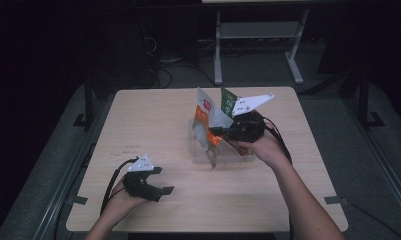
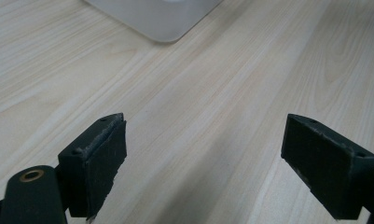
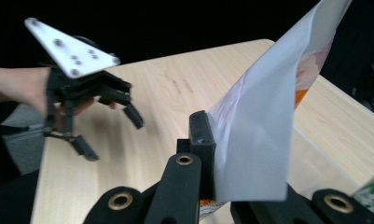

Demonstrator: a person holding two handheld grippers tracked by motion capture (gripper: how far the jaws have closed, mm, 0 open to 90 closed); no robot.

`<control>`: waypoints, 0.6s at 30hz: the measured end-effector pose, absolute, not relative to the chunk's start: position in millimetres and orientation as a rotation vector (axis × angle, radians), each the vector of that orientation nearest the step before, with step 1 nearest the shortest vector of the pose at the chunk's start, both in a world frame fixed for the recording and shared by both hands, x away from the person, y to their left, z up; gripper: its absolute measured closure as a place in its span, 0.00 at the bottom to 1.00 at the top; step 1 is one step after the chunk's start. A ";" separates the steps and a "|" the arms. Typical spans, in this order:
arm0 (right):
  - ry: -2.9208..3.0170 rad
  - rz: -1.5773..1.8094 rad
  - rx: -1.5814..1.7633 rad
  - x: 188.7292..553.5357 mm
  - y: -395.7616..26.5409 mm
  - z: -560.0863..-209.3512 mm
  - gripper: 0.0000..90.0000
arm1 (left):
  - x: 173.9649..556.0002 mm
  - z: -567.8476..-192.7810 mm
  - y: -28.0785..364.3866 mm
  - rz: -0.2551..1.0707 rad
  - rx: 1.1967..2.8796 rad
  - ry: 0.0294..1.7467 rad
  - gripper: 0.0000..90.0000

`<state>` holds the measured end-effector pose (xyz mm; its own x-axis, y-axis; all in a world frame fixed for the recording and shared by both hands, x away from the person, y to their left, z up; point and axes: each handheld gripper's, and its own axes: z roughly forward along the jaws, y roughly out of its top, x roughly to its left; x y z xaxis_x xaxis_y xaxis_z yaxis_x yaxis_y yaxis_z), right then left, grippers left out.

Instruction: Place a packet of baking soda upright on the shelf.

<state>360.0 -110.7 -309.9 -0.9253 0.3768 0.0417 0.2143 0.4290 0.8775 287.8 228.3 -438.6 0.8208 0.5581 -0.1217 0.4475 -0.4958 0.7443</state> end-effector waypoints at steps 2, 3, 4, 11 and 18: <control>2.507 1.489 0.536 364.0 -109.0 -310.4 1.00 | 288.2 -438.1 228.5 0.175 2.173 0.731 0.15; 2.505 1.487 0.543 365.7 -108.0 -310.9 1.00 | 288.6 -438.0 228.7 0.176 2.175 0.727 0.15; 2.504 1.479 0.556 367.2 -106.9 -311.2 1.00 | 288.7 -438.3 228.5 0.176 2.174 0.729 0.15; 2.488 1.389 0.556 377.5 -97.1 -310.0 1.00 | 287.8 -438.3 228.0 0.178 2.183 0.726 0.15; 2.484 1.320 0.574 383.1 -90.3 -310.1 1.00 | 288.2 -438.3 228.8 0.184 2.182 0.726 0.15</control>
